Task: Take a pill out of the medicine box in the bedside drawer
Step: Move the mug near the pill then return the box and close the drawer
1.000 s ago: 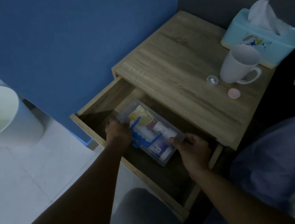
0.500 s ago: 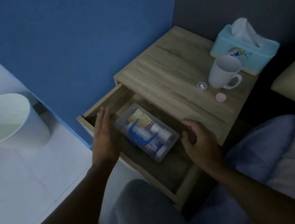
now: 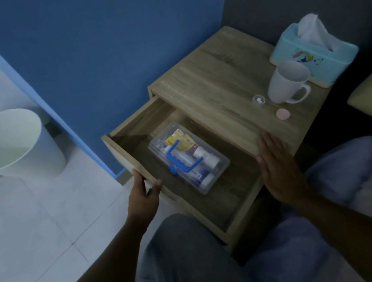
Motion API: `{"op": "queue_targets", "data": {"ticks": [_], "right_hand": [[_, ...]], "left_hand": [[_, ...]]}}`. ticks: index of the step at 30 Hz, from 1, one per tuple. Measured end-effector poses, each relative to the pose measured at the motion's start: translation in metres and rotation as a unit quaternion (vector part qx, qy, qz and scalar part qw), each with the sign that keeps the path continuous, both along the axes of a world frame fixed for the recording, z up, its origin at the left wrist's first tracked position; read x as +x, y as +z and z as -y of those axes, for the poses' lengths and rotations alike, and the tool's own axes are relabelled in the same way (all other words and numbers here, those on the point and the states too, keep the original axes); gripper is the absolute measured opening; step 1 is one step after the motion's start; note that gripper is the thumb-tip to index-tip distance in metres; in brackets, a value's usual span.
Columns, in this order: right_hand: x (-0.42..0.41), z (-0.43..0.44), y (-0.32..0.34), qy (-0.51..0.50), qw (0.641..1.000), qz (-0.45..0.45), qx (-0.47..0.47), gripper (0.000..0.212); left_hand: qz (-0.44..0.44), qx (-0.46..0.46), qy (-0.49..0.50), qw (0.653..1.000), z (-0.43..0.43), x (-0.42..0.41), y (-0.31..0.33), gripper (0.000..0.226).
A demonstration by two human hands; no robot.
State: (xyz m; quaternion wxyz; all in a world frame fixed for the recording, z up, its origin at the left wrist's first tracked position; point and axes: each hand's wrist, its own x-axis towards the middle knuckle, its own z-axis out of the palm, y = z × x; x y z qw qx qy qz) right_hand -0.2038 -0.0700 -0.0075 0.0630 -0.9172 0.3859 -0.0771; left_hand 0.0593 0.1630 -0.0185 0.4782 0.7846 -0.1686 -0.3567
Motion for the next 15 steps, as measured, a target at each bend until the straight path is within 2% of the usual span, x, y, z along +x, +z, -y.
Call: {"op": "queue_targets", "data": {"ticks": [6,15], "right_hand": [[0.005,-0.010,0.001,-0.025,0.999,0.010,-0.038,0.056],[0.005,-0.008,0.003,-0.027,0.998,0.063,-0.006,0.054]], "left_hand": [[-0.033,-0.025,-0.011,0.999,0.021,0.001,-0.011,0.068],[-0.070,-0.055,-0.006,0.996,0.100,-0.005,-0.020,0.070]]}}
